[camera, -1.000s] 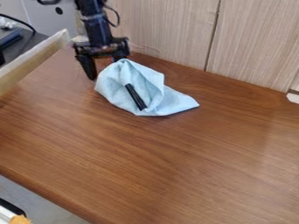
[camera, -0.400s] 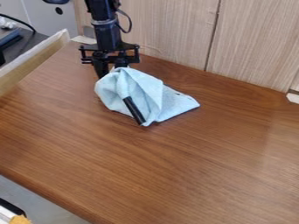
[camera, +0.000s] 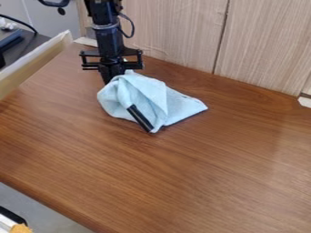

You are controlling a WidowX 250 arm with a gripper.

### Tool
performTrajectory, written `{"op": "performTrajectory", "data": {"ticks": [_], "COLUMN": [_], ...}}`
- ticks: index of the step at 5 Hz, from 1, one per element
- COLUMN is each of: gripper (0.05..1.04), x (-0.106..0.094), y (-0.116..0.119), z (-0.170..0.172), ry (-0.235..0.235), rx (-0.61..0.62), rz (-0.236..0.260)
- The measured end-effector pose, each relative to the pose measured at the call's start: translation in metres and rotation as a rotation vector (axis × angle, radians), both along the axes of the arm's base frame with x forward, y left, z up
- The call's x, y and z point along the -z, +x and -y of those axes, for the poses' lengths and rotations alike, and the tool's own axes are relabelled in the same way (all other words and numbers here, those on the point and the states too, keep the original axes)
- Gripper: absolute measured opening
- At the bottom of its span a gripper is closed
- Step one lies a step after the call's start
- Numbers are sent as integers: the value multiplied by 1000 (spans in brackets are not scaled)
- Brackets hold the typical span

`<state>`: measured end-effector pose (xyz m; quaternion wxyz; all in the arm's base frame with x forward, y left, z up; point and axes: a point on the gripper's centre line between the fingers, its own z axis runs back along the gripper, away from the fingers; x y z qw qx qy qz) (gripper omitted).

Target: Move the cloth to the bottom right of the table

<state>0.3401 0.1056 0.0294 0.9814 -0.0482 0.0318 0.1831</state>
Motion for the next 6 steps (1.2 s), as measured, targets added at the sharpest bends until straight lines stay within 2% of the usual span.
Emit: {"op": "performTrajectory", "data": {"ticks": [1,2,3,4,5,6], "gripper": [55,55,55,55,55,55], "x": [-18,-16,-39,-58,-73,-80], "y": [-2,-7,-10,-18,-28,-39], "z": [2,5,6,0,-7,-17], "ry": [8,3,26,21,8,18], "rx": [5,10,16,6,-15,-25], "rz": [44,38,95,143,171,188]}}
